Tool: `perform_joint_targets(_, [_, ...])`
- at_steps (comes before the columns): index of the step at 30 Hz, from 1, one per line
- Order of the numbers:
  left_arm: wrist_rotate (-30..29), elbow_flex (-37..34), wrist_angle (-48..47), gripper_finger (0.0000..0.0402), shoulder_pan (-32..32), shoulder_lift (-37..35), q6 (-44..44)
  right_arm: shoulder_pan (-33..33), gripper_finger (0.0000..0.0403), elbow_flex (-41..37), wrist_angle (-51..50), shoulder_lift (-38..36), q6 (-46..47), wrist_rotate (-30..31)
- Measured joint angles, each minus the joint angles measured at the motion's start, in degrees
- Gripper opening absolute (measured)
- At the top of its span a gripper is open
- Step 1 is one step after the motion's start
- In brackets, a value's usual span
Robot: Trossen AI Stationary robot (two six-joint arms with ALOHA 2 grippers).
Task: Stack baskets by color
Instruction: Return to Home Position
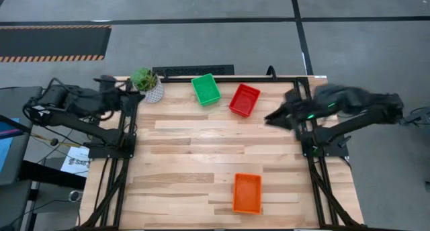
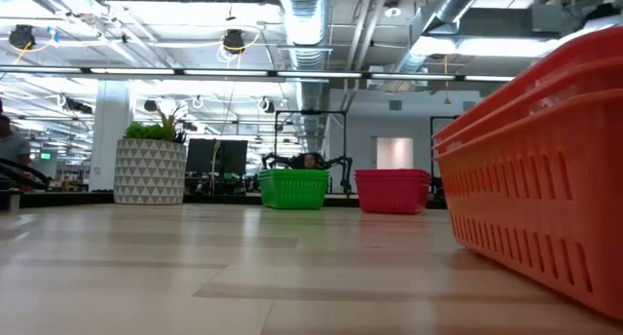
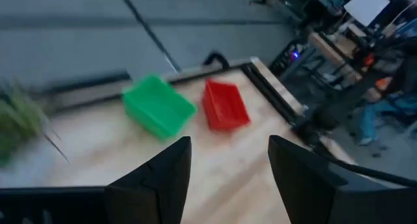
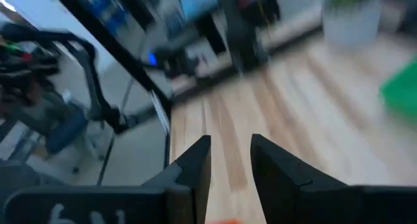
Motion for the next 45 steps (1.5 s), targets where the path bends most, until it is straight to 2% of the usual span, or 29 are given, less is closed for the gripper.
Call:
perform_joint_targets(3, [-3.08, 2.29, -0.23, 0.0192, 0.02, -0.46, 7.23, -2.30, 0.0130, 2.41, -0.67, -4.90, -4.04, 0.15])
perform_joint_targets(6, [-3.25, 2.89, -0.19, 0.0192, 0.00, -1.12, 11.34, -2.86, 0.0128, 2.47, -0.41, -8.85, -9.22, 0.25])
perform_joint_targets(9, [0.17, 2.50, 0.37, 0.0192, 0.00, -1.91, 20.00, -3.02, 0.0128, 0.17, 0.04, -13.15, -13.70, 1.85])
perform_joint_targets(12, [2.95, 0.36, 5.64, 0.0192, -0.02, -3.99, 22.14, -3.63, 0.0129, -3.84, 1.11, -17.61, -13.91, 2.92])
perform_joint_targets(16, [7.42, -6.21, 14.12, 0.0192, 0.01, -9.54, 25.48, -4.04, 0.0132, -13.31, 5.61, -23.90, -12.10, 3.17])
perform_joint_targets(21, [11.82, -17.99, 23.63, 0.0192, 0.02, -19.67, 26.69, -4.03, 0.0134, -28.53, 17.48, -32.89, -11.83, 3.26])
perform_joint_targets(31, [18.06, -40.40, 33.41, 0.0192, 0.02, -41.83, 25.12, -3.99, 0.0134, -51.81, 31.26, -52.87, -8.79, 3.28])
perform_joint_targets(33, [18.38, -43.61, 34.20, 0.0192, -0.02, -43.03, 24.47, -4.01, 0.0135, -55.57, 34.35, -52.83, -8.78, 3.40])
perform_joint_targets(35, [19.43, -44.34, 30.30, 0.0192, 0.01, -42.47, 24.26, -3.99, 0.0135, -58.22, 36.45, -52.57, -8.79, 3.45])
perform_joint_targets(43, [22.27, -50.78, 34.67, 0.0192, -0.09, -43.12, 25.27, -3.93, 0.0139, -71.47, 54.90, -51.79, -7.17, 3.60])
perform_joint_targets(45, [22.91, -52.08, 33.18, 0.0192, -0.05, -42.81, 25.79, -3.92, 0.0139, -71.46, 52.86, -52.02, -7.27, 3.62])
